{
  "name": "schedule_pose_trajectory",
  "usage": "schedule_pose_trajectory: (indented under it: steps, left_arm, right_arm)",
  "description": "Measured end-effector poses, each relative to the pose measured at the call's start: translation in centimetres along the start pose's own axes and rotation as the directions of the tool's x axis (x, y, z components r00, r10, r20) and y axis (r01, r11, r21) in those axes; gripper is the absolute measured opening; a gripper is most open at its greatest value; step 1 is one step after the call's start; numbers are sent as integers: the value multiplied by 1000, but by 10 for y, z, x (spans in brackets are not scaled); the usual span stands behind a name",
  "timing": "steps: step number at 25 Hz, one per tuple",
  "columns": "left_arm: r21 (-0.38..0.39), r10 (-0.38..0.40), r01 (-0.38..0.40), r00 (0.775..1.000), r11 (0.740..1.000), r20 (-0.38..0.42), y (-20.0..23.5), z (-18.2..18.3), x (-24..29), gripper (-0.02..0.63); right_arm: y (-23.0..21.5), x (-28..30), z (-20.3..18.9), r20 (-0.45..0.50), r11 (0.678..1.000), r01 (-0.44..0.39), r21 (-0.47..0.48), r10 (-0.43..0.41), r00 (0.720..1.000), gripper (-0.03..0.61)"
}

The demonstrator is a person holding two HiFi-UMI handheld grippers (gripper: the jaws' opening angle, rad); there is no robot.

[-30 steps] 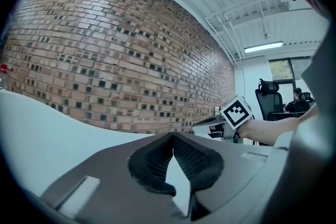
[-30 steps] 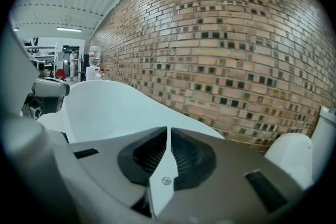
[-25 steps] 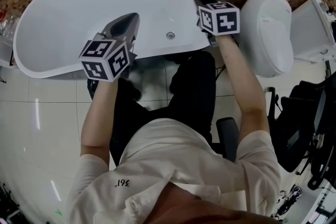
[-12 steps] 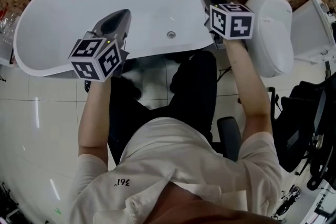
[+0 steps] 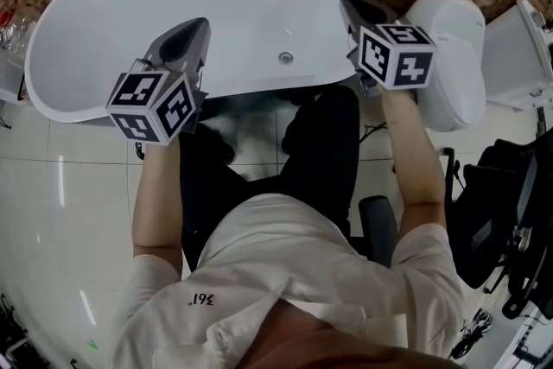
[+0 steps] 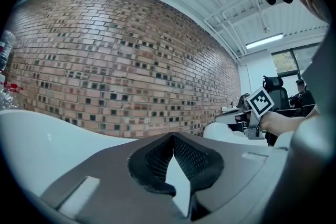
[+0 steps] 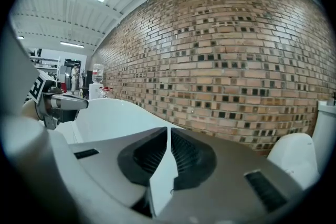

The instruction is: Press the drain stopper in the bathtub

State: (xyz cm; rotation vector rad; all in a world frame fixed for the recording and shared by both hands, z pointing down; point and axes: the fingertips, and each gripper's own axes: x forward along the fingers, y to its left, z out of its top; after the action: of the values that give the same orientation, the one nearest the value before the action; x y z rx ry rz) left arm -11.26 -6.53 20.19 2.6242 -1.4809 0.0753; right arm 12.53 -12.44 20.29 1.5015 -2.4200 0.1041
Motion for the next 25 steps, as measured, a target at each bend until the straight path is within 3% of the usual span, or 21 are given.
schedule_pose_trajectory:
  steps: [5, 25]
  left_arm:
    - [-5, 1, -1, 1000, 1000, 7, -1, 1, -6, 3]
    - [26, 9, -9, 1000, 1000, 3, -3, -1, -12, 3]
  right_arm:
    - [8, -9, 2, 21, 999, -21, -31, 22, 1000, 2]
    - [3, -24, -7, 43, 1000, -15, -7, 16, 999, 2]
